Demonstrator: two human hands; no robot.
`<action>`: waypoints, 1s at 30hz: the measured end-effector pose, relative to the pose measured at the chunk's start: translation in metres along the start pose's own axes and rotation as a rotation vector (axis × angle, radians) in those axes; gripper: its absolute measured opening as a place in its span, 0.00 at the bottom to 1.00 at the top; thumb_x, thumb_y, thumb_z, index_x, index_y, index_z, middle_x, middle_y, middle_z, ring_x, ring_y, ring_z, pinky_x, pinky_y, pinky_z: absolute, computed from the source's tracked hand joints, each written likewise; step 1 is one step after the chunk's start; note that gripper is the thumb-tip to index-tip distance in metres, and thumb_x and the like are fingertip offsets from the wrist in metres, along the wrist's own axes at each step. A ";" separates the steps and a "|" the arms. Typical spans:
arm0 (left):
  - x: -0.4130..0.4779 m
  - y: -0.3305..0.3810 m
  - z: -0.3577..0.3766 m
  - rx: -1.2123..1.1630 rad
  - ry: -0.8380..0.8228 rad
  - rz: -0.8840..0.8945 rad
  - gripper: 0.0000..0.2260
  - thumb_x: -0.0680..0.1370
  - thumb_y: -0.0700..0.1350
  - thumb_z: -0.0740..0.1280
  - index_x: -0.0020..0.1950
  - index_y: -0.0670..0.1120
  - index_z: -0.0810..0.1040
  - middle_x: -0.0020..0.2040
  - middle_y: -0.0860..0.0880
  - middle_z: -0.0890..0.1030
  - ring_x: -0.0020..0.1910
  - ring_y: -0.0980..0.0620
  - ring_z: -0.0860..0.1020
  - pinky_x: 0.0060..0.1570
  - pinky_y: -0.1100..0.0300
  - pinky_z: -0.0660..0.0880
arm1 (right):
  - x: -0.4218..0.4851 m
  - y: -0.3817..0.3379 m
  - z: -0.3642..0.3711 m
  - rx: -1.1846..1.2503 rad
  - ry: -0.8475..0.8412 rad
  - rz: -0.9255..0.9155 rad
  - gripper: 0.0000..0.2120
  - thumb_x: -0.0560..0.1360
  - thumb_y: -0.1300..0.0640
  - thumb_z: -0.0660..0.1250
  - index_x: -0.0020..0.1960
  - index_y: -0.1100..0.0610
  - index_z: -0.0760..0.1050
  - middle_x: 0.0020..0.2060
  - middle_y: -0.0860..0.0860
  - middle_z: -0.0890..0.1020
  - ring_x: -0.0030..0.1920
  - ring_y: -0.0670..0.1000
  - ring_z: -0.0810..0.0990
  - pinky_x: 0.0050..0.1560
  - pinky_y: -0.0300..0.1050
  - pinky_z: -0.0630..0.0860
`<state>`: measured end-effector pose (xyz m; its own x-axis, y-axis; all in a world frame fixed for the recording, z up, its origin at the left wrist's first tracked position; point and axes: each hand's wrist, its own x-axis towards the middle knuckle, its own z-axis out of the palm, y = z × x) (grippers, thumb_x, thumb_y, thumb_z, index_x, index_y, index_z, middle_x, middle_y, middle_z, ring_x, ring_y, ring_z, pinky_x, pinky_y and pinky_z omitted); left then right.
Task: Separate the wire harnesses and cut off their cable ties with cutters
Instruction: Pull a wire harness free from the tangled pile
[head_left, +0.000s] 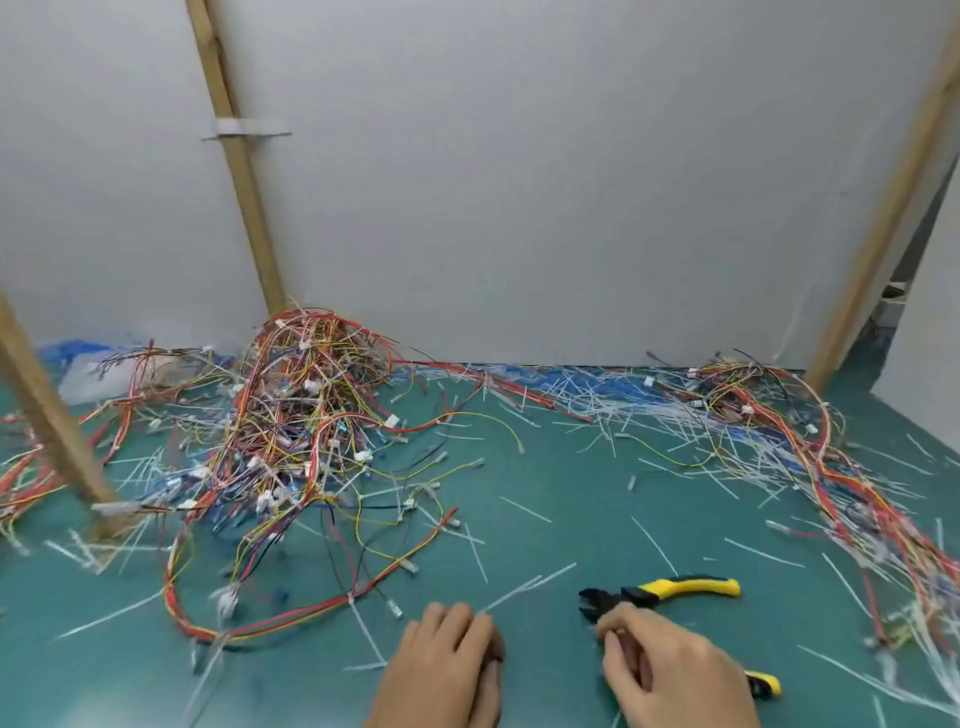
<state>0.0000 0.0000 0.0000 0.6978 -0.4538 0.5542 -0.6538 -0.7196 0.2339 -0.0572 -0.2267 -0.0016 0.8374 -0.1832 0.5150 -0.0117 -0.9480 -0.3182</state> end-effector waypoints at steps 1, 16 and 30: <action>0.002 -0.003 -0.003 -0.015 -0.049 0.049 0.06 0.71 0.49 0.62 0.39 0.52 0.78 0.37 0.54 0.74 0.40 0.54 0.69 0.38 0.61 0.72 | 0.008 0.000 -0.001 -0.039 -0.031 -0.003 0.19 0.63 0.53 0.81 0.38 0.37 0.73 0.30 0.37 0.79 0.29 0.42 0.80 0.28 0.39 0.72; 0.115 -0.084 0.045 -0.057 -0.154 -0.040 0.04 0.80 0.44 0.59 0.51 0.47 0.73 0.48 0.48 0.78 0.51 0.46 0.74 0.52 0.50 0.71 | 0.122 -0.035 0.068 -0.019 -0.295 -0.247 0.08 0.79 0.44 0.56 0.50 0.48 0.68 0.37 0.49 0.81 0.42 0.58 0.80 0.40 0.50 0.75; 0.117 -0.085 0.037 -0.054 -0.071 -0.080 0.06 0.80 0.46 0.59 0.54 0.50 0.75 0.45 0.52 0.79 0.48 0.49 0.76 0.47 0.51 0.73 | 0.127 -0.018 0.068 0.340 -0.221 -0.113 0.05 0.78 0.50 0.66 0.43 0.46 0.73 0.26 0.45 0.73 0.30 0.48 0.72 0.36 0.47 0.71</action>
<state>0.1476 -0.0110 0.0154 0.7659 -0.4337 0.4747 -0.6090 -0.7262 0.3191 0.0866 -0.2147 0.0154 0.9205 0.0127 0.3905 0.2373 -0.8122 -0.5330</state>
